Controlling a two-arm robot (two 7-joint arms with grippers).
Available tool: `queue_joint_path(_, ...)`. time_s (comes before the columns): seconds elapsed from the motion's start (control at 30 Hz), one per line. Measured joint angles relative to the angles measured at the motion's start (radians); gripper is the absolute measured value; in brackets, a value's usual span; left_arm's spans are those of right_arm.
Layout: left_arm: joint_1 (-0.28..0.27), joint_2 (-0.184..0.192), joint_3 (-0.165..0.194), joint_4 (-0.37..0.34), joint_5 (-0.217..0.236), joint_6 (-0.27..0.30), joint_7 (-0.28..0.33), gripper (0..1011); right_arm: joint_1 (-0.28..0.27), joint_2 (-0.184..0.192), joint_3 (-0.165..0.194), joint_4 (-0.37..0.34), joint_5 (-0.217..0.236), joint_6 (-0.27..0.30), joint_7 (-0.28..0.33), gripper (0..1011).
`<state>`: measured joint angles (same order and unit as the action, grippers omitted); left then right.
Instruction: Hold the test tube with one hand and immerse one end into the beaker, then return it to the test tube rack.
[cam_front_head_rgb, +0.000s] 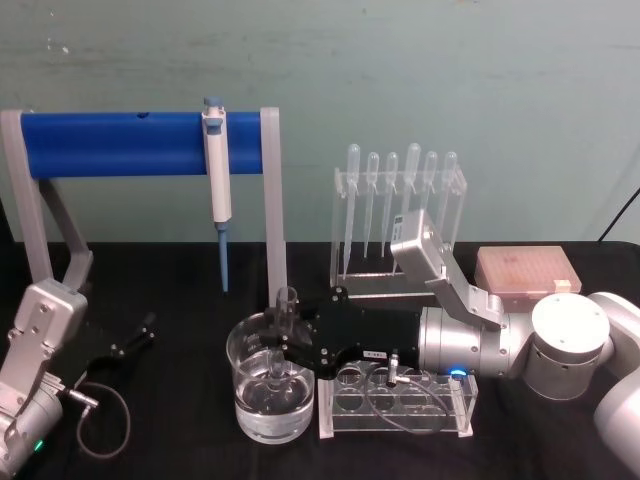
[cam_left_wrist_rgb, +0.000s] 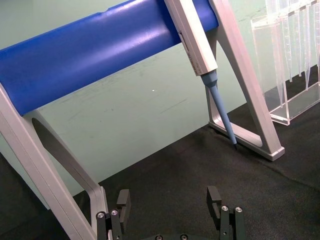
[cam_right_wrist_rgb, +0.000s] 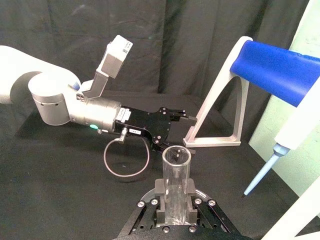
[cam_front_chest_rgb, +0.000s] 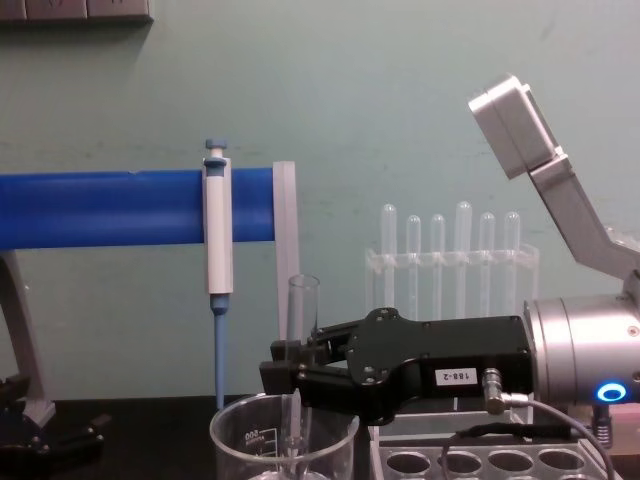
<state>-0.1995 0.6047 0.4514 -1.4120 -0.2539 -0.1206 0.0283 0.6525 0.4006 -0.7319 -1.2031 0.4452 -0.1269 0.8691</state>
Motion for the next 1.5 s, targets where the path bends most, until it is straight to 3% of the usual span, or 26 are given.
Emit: queue_joint_path(1.5, 0.0, 0.0, 0.0, 0.0, 0.0, 0.0, 0.0, 1000, 0.0, 0.0, 0.0, 0.0, 0.0, 0.0, 0.0, 226)
